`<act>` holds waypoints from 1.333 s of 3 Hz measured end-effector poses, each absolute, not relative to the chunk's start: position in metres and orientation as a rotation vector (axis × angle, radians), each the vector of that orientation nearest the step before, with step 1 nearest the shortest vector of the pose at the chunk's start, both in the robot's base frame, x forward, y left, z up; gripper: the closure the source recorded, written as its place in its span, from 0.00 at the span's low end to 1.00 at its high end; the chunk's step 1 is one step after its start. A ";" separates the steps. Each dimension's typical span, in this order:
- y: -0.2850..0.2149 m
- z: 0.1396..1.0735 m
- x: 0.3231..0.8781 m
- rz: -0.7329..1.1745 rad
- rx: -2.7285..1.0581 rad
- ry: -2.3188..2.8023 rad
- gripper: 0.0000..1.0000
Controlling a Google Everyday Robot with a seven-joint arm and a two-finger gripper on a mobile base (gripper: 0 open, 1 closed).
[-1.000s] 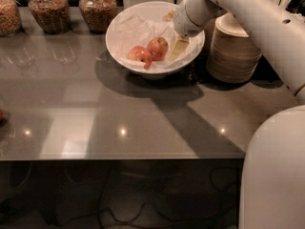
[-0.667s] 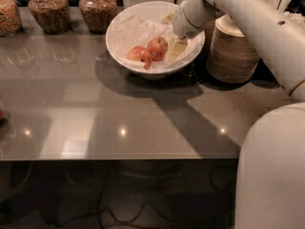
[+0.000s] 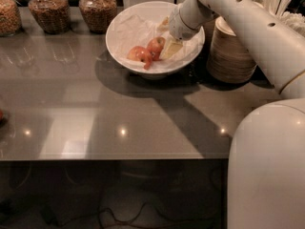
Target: Pick apple from white bowl
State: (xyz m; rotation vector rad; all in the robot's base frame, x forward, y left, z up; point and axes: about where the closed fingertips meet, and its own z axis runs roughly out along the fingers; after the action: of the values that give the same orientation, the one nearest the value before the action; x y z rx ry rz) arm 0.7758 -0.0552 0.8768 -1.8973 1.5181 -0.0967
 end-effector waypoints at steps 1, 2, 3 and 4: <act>-0.051 0.872 0.778 -0.081 -1.900 1.519 0.38; -0.049 0.867 0.779 -0.069 -1.905 1.522 0.37; -0.047 0.864 0.778 -0.058 -1.911 1.526 0.44; -0.047 0.862 0.777 -0.053 -1.913 1.529 0.63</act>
Offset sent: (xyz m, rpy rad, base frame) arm 0.0036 0.0063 -0.0109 0.0100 0.0323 0.0091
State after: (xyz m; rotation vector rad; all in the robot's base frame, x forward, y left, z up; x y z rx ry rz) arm 0.7774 -0.0466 0.8618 -1.9132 1.5293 -0.0529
